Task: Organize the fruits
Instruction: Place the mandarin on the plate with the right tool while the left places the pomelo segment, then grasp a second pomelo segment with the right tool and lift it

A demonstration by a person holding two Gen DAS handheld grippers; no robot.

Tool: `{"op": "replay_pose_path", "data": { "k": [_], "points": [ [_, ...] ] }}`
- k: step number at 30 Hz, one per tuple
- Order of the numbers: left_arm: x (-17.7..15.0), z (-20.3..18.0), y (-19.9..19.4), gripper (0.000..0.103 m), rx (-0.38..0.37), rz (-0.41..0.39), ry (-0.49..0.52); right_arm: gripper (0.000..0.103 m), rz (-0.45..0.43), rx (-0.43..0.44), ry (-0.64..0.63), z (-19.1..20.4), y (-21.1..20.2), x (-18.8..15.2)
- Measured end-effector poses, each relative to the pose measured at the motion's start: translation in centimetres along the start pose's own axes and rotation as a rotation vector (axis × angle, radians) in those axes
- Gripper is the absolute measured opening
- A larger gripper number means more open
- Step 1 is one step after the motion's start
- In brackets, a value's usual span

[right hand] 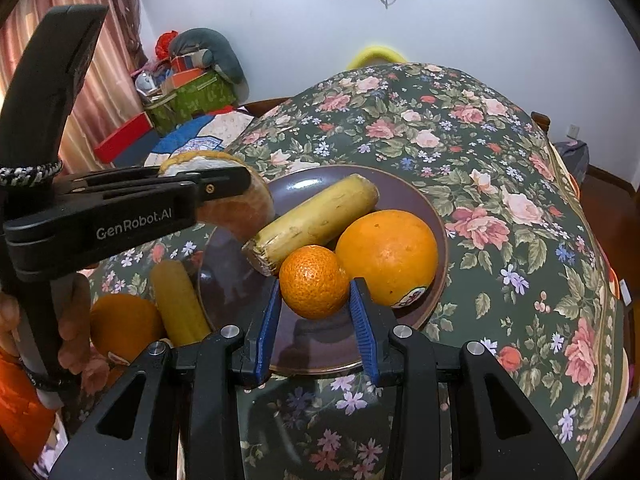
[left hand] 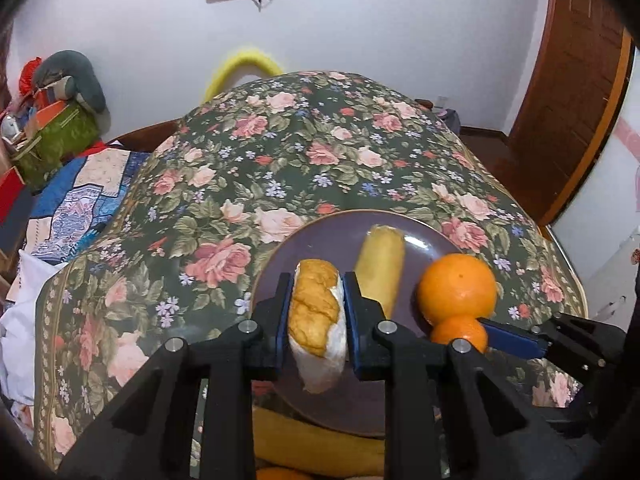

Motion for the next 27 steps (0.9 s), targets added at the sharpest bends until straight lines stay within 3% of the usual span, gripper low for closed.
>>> {"op": "replay_pose_path", "data": {
  "k": [3, 4, 9, 23, 27],
  "points": [
    [0.2, -0.4, -0.2, 0.046, -0.077, 0.015, -0.029, 0.033, -0.002, -0.002, -0.007, 0.1, 0.0, 0.1],
    [0.2, -0.5, -0.4, 0.048, -0.092, 0.016, -0.036, 0.033, -0.001, 0.0, -0.006, 0.0, 0.0, 0.1],
    [0.4, -0.5, -1.5, 0.049, -0.126, 0.005, -0.06, 0.035, 0.006, 0.012, 0.008, 0.0, 0.0, 0.0],
    [-1.7, 1.1, -6.7, 0.05, -0.085, -0.033, -0.064, 0.035, -0.055, -0.009, 0.035, 0.9, -4.0, 0.1],
    [-2.8, 1.5, -9.0, 0.056, -0.069, -0.052, -0.061, 0.035, -0.075, -0.008, 0.045, 1.7, -5.6, 0.0]
  ]
}}
Point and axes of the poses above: each gripper's, at about its wrist camera, not at the fingertips, and y roughly the way its jaws point, z to its left, x to its top, the point moved 6 cm from there along y, roughly the way its jaws point, and after that the axes turned 2 degrees about -z, right-handed, at the moved point
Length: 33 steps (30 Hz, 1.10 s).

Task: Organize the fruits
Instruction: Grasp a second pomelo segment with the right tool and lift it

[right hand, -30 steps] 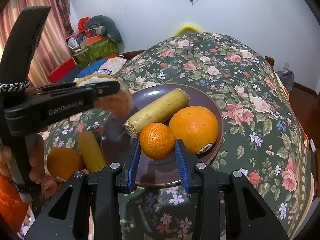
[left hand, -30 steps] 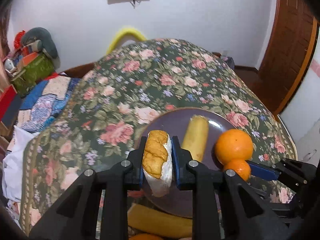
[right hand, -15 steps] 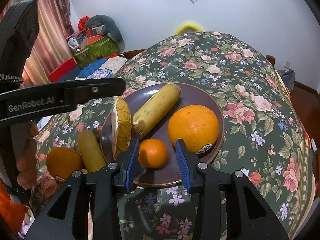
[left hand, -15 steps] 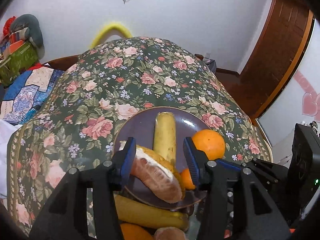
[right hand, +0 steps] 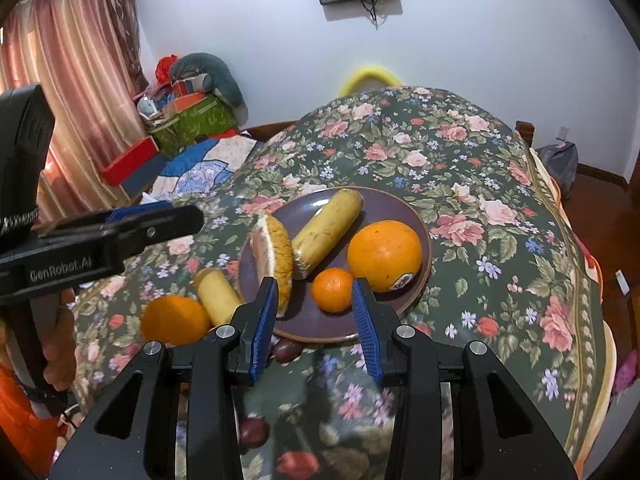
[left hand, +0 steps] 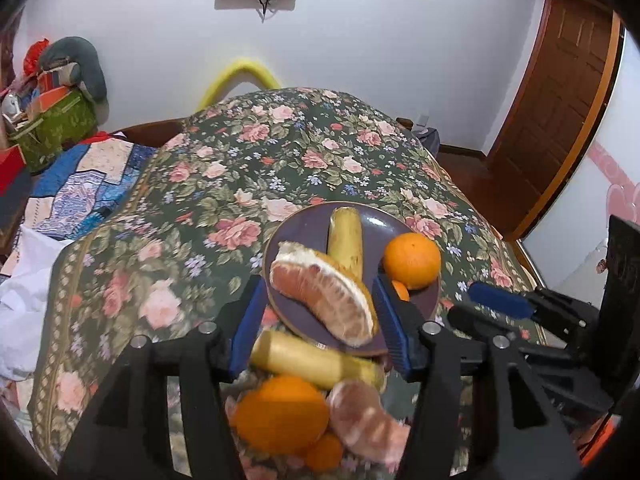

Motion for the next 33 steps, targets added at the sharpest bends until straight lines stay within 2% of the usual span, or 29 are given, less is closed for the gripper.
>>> {"op": "replay_pose_path", "data": {
  "k": [5, 16, 21, 33],
  "points": [
    [-1.7, 0.5, -2.9, 0.06, 0.012, -0.014, -0.004, 0.041, -0.02, -0.009, -0.01, 1.3, -1.9, -0.3],
    [-6.3, 2.1, -5.7, 0.061, 0.011, 0.002, -0.034, 0.042, -0.027, -0.02, -0.034, 3.9, -3.7, -1.8],
    [-7.9, 3.0, -5.4, 0.061, 0.014, 0.027, -0.045, 0.042, 0.006, -0.012, -0.034, 4.8, -2.6, -3.3],
    [-10.1, 4.9, -3.6, 0.062, 0.019, 0.078, -0.076, 0.042, 0.145, 0.021, -0.055, 6.5, 3.2, -6.3]
  ]
}}
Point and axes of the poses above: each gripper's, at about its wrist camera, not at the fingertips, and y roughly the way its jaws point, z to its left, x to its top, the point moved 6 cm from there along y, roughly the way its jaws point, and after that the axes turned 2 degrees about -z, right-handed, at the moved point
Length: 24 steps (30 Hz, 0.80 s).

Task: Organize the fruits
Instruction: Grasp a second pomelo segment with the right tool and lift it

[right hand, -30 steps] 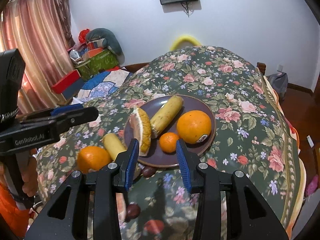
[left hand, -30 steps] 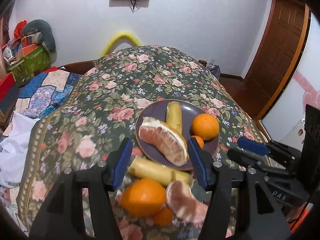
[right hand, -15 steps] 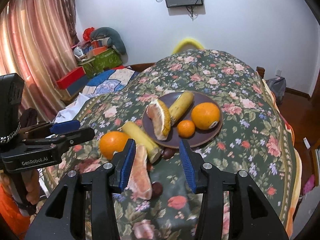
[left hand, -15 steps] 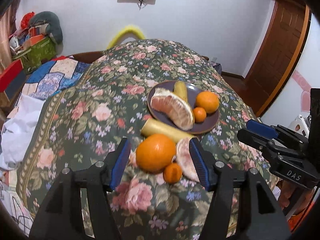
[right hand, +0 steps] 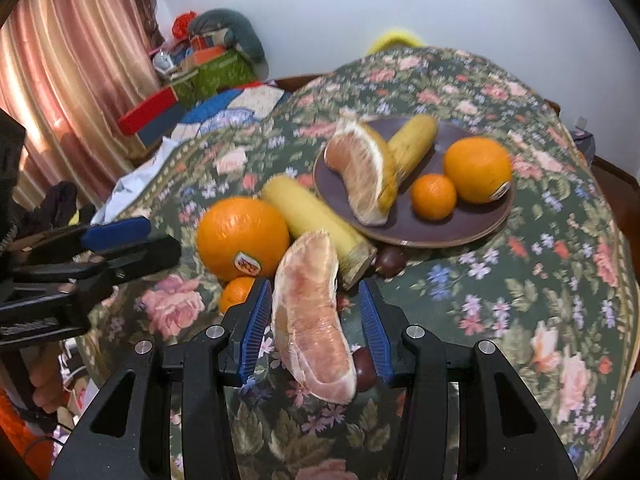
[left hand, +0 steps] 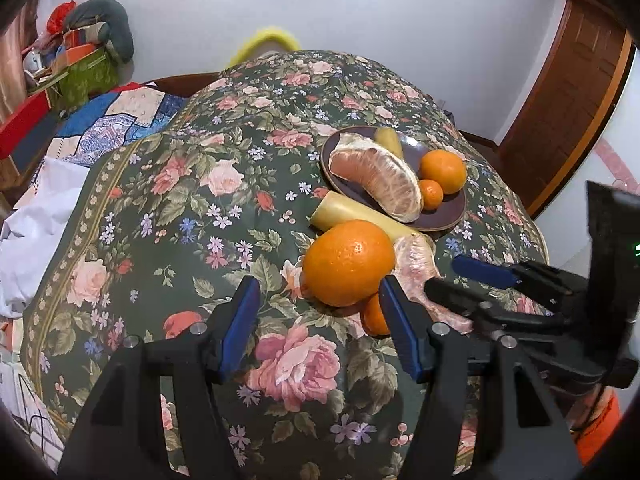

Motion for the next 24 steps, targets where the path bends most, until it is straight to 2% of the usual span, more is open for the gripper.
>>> {"op": "replay_pose_path", "data": {
  "k": [4, 12, 14, 18, 22, 24],
  "points": [
    [-0.1, 0.2, 0.4, 0.064, -0.004, 0.005, -0.003, 0.042, 0.052, 0.015, -0.003, 0.3, 1.5, -1.1],
    [-0.5, 0.4, 1.5, 0.065, -0.008, 0.03, -0.02, 0.042, 0.075, 0.045, -0.002, 0.3, 2.1, -1.3],
    [-0.6, 0.5, 1.6, 0.066, -0.009, 0.035, -0.028, 0.032, 0.072, 0.045, -0.025, 0.7, 2.1, -1.3],
    [-0.5, 0.5, 1.7, 0.066, -0.008, 0.04, -0.032, 0.028, 0.053, 0.032, -0.057, 1.4, 1.8, -1.3],
    [-0.2, 0.3, 1.6, 0.067, -0.007, 0.029, -0.027, 0.017, 0.029, 0.032, -0.049, 1.1, 1.0, -0.9],
    [0.1, 0.2, 1.5, 0.069, -0.008, 0.022, -0.026, 0.017, 0.014, 0.032, -0.045, 0.7, 0.5, -0.5]
  ]
}}
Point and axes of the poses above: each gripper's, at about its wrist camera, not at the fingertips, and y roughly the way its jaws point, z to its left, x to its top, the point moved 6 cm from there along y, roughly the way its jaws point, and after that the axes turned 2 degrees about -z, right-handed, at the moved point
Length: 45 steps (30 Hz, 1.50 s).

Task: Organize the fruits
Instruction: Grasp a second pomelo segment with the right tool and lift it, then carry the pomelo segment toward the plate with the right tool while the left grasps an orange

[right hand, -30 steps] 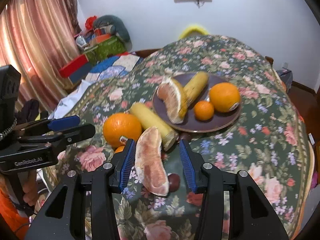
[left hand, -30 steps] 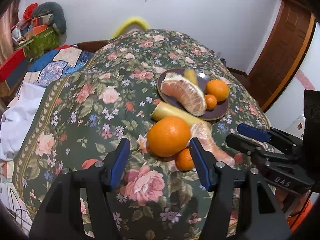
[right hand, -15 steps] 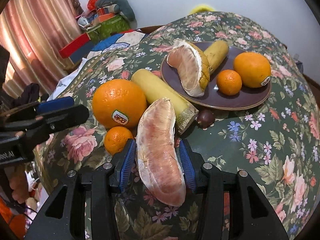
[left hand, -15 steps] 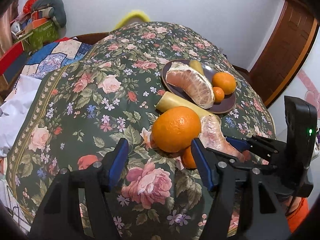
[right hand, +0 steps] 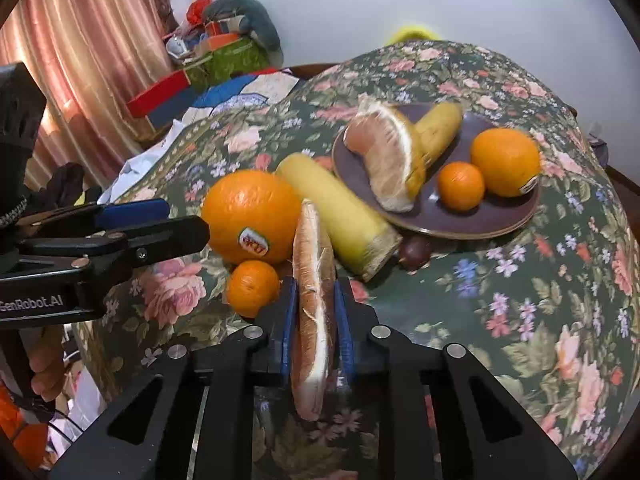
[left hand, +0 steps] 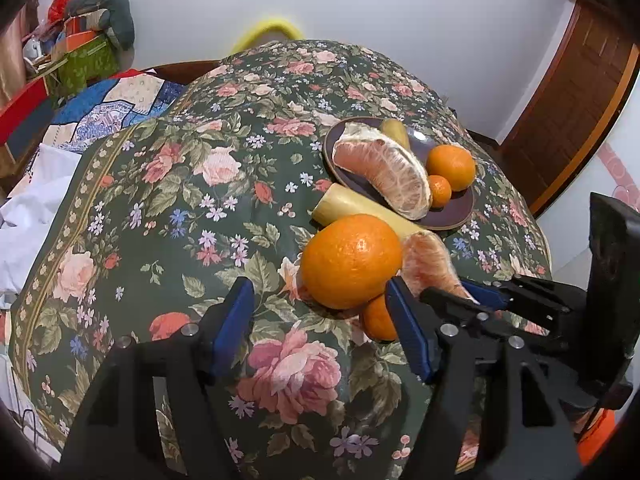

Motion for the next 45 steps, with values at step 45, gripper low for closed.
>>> {"op": "replay_pose_path", "data": {
  "k": [45],
  "points": [
    [5.8, -3.2, 1.4, 0.068, -0.01, -0.075, 0.017, 0.017, -0.226, -0.118, 0.122, -8.3, -7.3, 4.2]
  ]
}}
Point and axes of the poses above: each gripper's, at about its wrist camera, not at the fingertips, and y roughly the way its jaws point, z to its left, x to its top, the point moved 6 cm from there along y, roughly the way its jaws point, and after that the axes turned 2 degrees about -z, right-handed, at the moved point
